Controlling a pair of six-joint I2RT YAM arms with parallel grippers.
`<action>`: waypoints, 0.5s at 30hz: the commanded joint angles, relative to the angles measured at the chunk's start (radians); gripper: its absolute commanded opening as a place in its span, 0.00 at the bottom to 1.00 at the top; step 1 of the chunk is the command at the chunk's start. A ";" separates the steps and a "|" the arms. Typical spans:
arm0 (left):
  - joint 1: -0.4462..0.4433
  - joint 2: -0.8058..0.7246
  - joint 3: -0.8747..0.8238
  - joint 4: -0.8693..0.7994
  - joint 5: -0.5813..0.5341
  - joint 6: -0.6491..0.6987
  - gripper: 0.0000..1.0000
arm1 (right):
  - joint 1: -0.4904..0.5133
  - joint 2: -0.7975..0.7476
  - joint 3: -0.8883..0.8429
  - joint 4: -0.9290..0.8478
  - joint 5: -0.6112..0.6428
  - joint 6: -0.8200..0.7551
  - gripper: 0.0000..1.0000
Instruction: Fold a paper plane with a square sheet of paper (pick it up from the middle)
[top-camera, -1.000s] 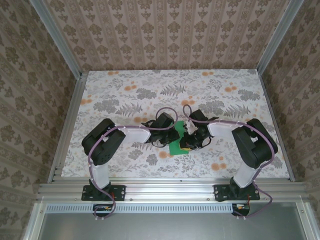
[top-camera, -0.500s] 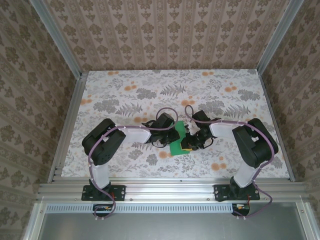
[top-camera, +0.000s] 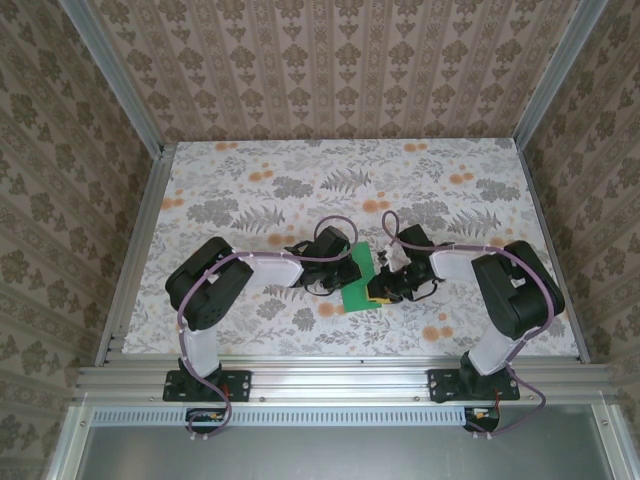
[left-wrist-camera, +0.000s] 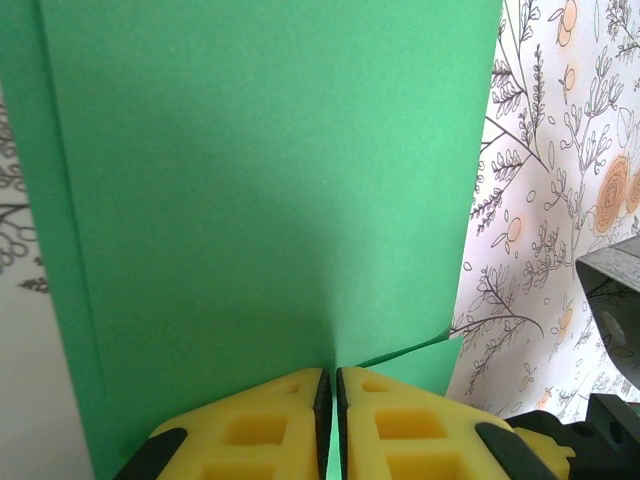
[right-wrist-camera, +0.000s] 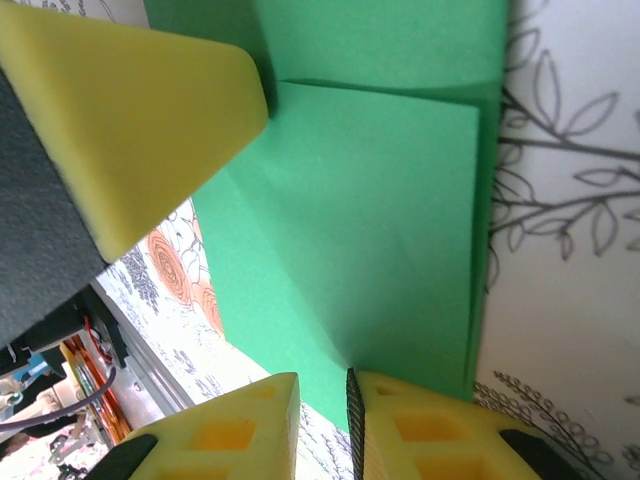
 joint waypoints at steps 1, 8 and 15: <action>0.009 0.056 -0.036 -0.117 -0.036 0.023 0.15 | -0.012 -0.017 -0.052 -0.146 0.121 -0.002 0.22; 0.008 0.061 -0.022 -0.126 -0.030 0.030 0.15 | -0.010 -0.076 -0.073 -0.193 0.208 0.006 0.19; 0.007 0.057 -0.010 -0.147 -0.033 0.046 0.15 | -0.011 -0.152 -0.087 -0.217 0.263 0.039 0.17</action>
